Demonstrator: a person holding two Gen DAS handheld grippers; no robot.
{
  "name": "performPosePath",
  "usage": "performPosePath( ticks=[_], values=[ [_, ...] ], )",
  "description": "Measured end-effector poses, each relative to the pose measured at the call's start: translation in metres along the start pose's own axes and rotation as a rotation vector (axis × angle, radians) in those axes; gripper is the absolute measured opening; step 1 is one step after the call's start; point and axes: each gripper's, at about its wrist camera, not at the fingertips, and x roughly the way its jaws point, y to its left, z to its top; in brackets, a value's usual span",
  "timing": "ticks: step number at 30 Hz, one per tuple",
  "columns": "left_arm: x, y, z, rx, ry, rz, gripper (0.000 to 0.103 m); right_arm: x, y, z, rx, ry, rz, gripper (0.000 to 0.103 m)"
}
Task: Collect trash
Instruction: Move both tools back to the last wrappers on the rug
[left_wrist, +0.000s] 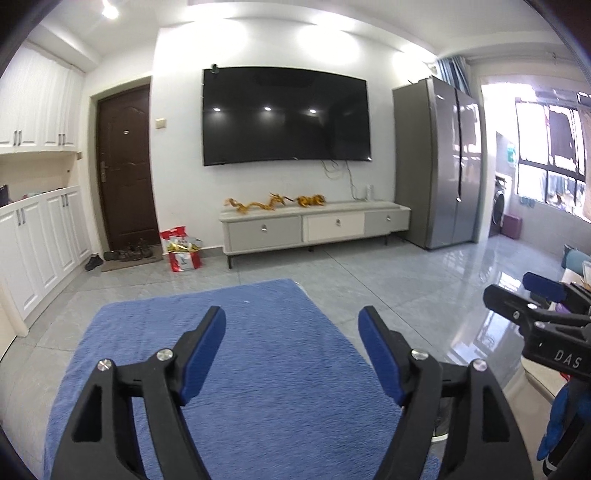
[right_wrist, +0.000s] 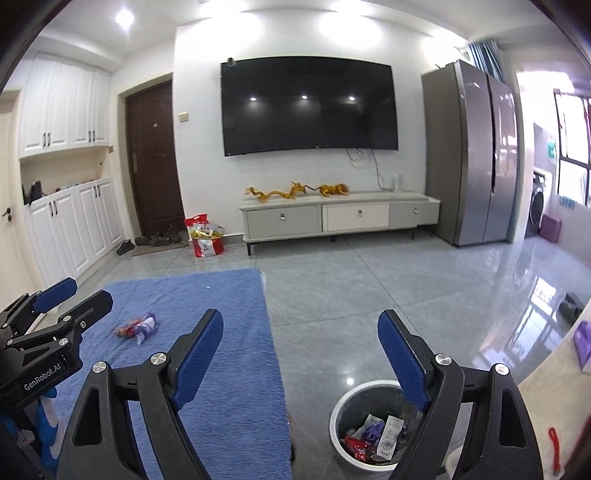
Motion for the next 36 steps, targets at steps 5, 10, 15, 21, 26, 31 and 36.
performPosePath(
  ticks=[5,10,15,21,26,31,36],
  values=[
    [-0.018,0.041,-0.006,-0.064,-0.034,0.056,0.074,-0.016,0.029,0.007,-0.052,-0.035,-0.005,0.090],
    [-0.035,0.083,-0.013,-0.115,-0.023,0.101,0.074,-0.030,0.049,0.011,-0.096,-0.063,0.027,0.091],
    [-0.047,0.129,-0.023,-0.139,-0.003,0.183,0.075,-0.032,0.067,0.016,-0.112,-0.074,0.083,0.092],
    [-0.054,0.182,-0.041,-0.144,0.022,0.322,0.079,-0.011,0.081,0.012,-0.124,-0.035,0.138,0.092],
    [-0.034,0.219,-0.056,-0.171,0.091,0.364,0.079,0.023,0.102,0.009,-0.148,0.031,0.190,0.092],
    [0.010,0.241,-0.069,-0.189,0.195,0.241,0.079,0.067,0.123,0.007,-0.167,0.108,0.259,0.091],
    [0.069,0.243,-0.080,-0.122,0.294,0.106,0.079,0.114,0.143,0.004,-0.167,0.191,0.312,0.084]
  ],
)
